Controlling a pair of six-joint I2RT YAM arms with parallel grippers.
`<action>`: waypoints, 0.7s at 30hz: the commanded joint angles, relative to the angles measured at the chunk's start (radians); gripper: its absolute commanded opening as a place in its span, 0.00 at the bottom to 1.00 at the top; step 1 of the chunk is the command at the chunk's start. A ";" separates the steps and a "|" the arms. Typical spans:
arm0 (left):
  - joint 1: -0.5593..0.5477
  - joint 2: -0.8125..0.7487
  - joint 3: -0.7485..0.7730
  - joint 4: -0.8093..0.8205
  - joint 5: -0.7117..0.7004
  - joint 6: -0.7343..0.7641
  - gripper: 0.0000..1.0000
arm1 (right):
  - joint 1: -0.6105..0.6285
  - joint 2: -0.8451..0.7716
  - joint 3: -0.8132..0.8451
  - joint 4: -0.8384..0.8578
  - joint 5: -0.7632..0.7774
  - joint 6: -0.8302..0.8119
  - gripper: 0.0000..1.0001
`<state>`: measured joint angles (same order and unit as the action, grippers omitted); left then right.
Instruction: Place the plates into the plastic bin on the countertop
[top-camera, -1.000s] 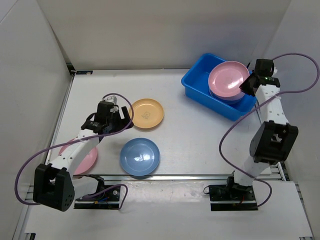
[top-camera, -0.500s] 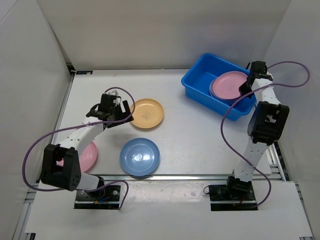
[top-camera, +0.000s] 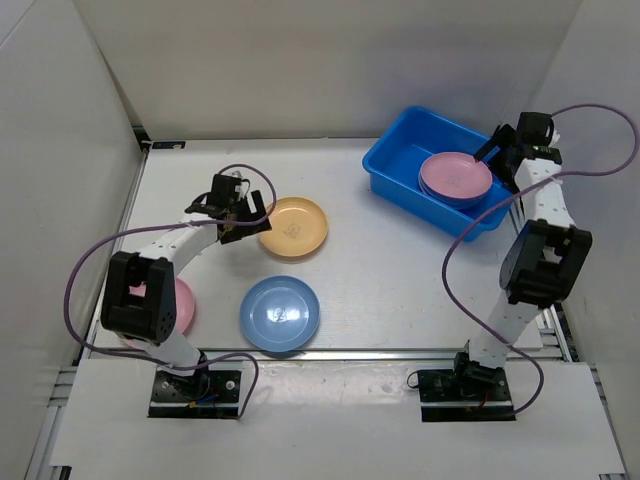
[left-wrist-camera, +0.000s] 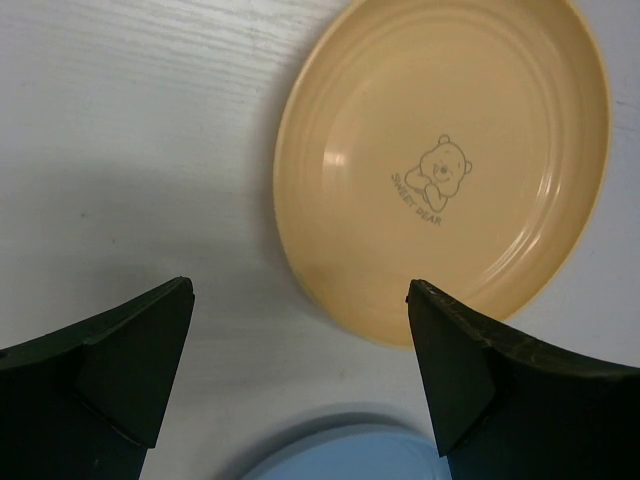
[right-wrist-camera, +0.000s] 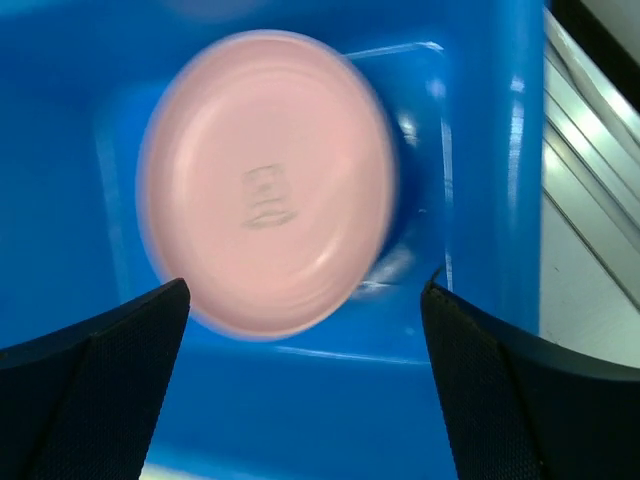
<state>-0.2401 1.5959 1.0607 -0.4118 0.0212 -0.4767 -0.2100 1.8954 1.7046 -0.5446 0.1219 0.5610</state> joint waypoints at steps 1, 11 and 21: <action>0.012 0.042 0.044 0.102 0.000 0.016 0.99 | 0.040 -0.165 -0.057 0.109 -0.140 -0.137 0.99; 0.022 0.300 0.156 0.145 0.089 0.015 0.65 | 0.116 -0.398 -0.286 0.152 -0.223 -0.180 0.99; -0.034 0.334 0.176 0.148 0.006 0.052 0.10 | 0.144 -0.453 -0.375 0.112 -0.334 -0.217 0.99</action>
<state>-0.2462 1.9274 1.2098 -0.2543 0.0589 -0.4538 -0.0849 1.4940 1.3434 -0.4240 -0.1436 0.3889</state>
